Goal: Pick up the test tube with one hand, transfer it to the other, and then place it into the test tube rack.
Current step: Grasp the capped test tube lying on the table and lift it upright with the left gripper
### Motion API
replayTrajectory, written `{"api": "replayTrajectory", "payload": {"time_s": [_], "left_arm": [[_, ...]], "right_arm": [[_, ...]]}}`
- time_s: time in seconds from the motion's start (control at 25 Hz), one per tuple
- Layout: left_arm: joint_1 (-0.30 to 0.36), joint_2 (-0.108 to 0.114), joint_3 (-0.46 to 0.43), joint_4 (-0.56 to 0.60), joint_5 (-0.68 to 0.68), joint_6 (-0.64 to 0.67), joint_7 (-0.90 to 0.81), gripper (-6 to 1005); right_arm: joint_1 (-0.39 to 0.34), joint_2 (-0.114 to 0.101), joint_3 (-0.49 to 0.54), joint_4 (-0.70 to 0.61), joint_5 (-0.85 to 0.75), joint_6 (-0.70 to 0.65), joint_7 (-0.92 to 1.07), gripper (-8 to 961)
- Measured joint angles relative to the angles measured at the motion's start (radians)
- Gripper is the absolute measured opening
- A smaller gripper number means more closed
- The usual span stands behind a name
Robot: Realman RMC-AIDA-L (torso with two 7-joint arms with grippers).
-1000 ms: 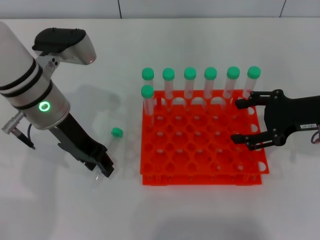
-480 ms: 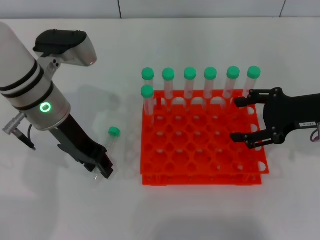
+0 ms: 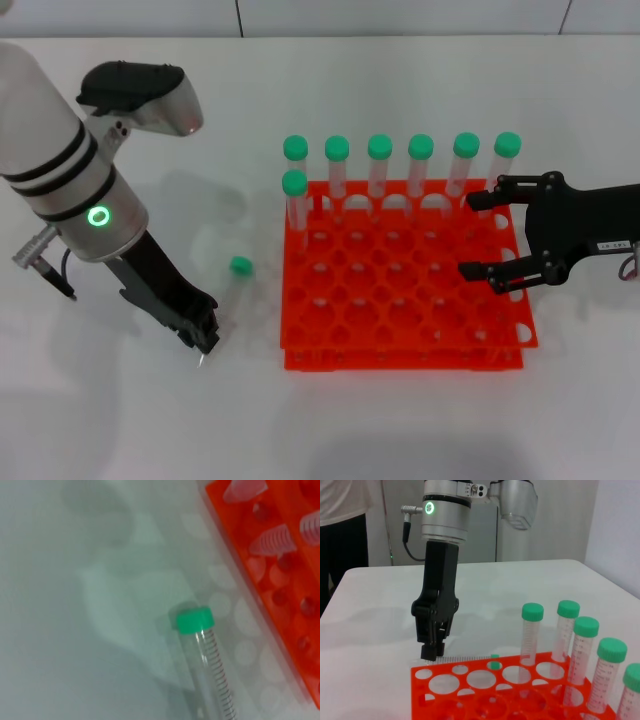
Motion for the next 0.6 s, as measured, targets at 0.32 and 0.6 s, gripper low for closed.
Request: {"api": "replayTrajectory", "payload": {"time_s": [0.32,0.6], "left_arm": [[-0.019,0.000,0.004,-0.040,-0.005,-0.013,-0.002,147],[-0.020,-0.001,0.010,-0.040,0.003,-0.019,-0.002,106]], "right_arm": [[0.000,0.001,0.000,-0.003,0.000,-0.001,0.000,856],[0.000,0.001,0.000,-0.004,0.000,0.000,0.000,855]]}}
